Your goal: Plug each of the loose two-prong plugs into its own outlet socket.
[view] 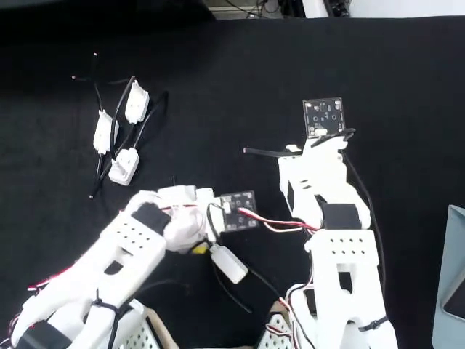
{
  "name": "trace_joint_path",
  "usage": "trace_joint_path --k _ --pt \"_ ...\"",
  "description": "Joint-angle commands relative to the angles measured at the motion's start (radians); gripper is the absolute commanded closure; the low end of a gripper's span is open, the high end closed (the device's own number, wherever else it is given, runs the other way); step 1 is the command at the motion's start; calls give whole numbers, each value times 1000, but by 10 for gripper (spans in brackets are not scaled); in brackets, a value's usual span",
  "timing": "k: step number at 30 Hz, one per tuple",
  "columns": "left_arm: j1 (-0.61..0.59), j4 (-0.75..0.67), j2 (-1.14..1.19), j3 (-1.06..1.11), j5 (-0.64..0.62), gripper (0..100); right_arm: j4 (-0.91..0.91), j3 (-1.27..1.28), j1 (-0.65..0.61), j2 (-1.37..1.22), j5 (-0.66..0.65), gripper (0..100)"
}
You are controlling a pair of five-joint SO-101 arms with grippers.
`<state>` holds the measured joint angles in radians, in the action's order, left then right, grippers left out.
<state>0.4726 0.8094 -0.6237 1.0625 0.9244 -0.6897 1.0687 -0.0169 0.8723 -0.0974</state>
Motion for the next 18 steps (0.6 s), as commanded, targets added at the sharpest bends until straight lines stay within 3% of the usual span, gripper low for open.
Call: trace_joint_path --k 1,5,12,18 --pt "51 -74 2 28 9 712 17 -47 9 19 -6 987" --pt "64 -143 2 70 -43 731 17 -47 9 19 -3 987" --pt "96 -310 2 197 -64 888 15 -45 9 19 -3 987" --pt "111 -330 -12 237 -68 975 21 -35 9 19 -5 987"
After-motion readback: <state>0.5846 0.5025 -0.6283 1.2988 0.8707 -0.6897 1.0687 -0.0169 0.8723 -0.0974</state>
